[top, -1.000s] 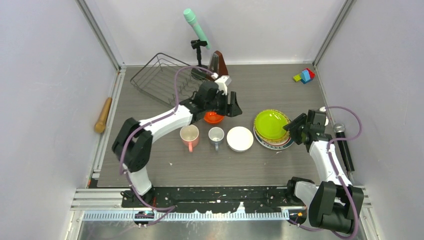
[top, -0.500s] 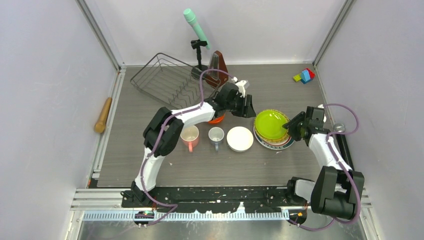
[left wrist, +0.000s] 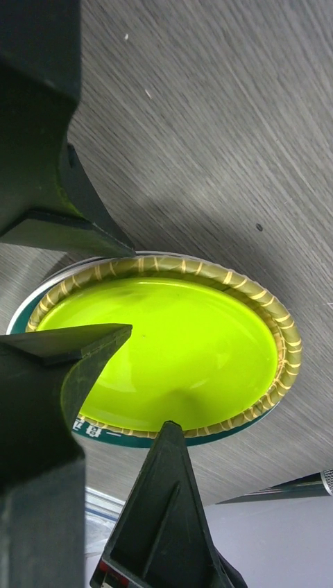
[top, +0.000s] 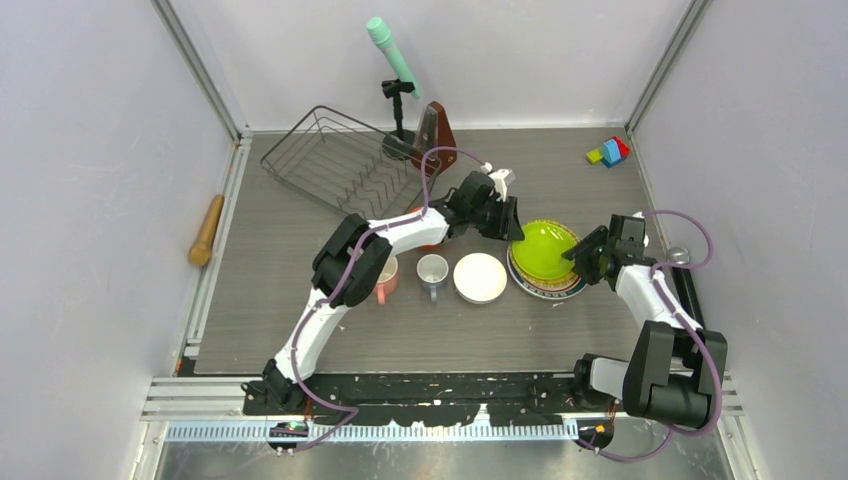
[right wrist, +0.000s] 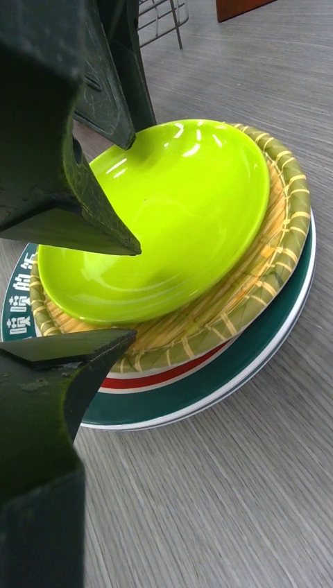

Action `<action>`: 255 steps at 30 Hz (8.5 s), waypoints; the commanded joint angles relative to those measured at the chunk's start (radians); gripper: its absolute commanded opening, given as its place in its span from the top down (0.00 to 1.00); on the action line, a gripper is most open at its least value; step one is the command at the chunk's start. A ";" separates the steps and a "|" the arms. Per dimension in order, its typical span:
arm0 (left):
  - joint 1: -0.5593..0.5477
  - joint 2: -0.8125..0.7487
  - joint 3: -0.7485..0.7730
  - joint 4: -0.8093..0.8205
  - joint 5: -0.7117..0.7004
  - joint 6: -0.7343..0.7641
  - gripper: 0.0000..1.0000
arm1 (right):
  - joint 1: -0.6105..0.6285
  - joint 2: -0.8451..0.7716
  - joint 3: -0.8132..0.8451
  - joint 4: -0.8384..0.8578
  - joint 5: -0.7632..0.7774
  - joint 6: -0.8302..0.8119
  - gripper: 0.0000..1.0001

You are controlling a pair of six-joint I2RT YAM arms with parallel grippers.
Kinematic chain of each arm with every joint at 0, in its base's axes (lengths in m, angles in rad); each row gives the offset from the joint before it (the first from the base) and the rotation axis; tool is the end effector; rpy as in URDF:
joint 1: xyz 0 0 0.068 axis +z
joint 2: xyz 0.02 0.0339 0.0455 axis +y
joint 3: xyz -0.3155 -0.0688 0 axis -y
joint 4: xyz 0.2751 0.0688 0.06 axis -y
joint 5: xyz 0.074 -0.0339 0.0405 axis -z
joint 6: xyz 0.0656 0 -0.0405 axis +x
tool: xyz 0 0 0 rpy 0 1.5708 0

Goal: Load the mixed dishes into the dish rack

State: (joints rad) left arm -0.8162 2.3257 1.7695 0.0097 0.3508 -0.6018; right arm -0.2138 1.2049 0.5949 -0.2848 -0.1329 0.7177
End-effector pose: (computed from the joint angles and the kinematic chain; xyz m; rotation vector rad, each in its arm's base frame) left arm 0.4065 -0.4652 0.1785 0.4773 2.2784 -1.1594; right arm 0.2500 -0.0454 0.1912 1.0674 2.2535 0.3791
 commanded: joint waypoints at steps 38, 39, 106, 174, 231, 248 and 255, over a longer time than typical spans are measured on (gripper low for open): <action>0.047 -0.156 0.014 0.099 0.153 -0.134 1.00 | -0.006 -0.111 0.042 -0.045 -0.102 -0.009 0.78; 0.050 -0.169 0.011 0.091 0.149 -0.126 1.00 | -0.006 -0.113 0.045 -0.049 -0.101 -0.012 0.73; 0.106 -0.590 -0.059 -0.301 0.034 0.203 0.49 | 0.024 -0.324 0.235 0.108 -0.480 -0.026 1.00; 0.505 -0.742 -0.502 -0.714 -0.560 -0.521 1.00 | 0.352 -0.187 0.359 0.119 0.069 -0.240 1.00; 0.387 -1.223 -0.650 -0.640 -0.508 -0.014 0.37 | 0.849 0.518 0.868 0.431 0.474 -1.053 1.00; 0.387 -1.246 -0.651 -0.662 -0.507 0.074 0.34 | 0.906 0.699 1.002 0.522 0.581 -1.253 1.00; 0.387 -1.253 -0.652 -0.661 -0.495 0.090 0.34 | 0.909 0.737 0.969 0.566 0.533 -1.309 1.00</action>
State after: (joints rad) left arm -0.4332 1.0897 1.1145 -0.6857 -0.1642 -0.5396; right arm 0.6926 1.9278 1.5455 0.1837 0.4118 -0.5308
